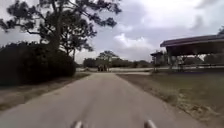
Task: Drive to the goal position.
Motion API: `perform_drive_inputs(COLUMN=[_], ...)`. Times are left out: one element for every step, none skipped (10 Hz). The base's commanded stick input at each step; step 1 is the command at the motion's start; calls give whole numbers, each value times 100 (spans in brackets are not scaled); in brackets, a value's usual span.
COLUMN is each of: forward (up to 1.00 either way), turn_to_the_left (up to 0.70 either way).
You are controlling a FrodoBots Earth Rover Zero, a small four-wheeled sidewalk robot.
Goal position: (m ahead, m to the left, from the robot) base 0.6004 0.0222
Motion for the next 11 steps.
perform_drive_inputs(forward=[85, 85, 85, 85, 85, 85, 85, 85, 85, 85, 85], turn_to_the_left=[0, 0, 0, 0, 0, 0, 0, 0, 0, 0, 0])
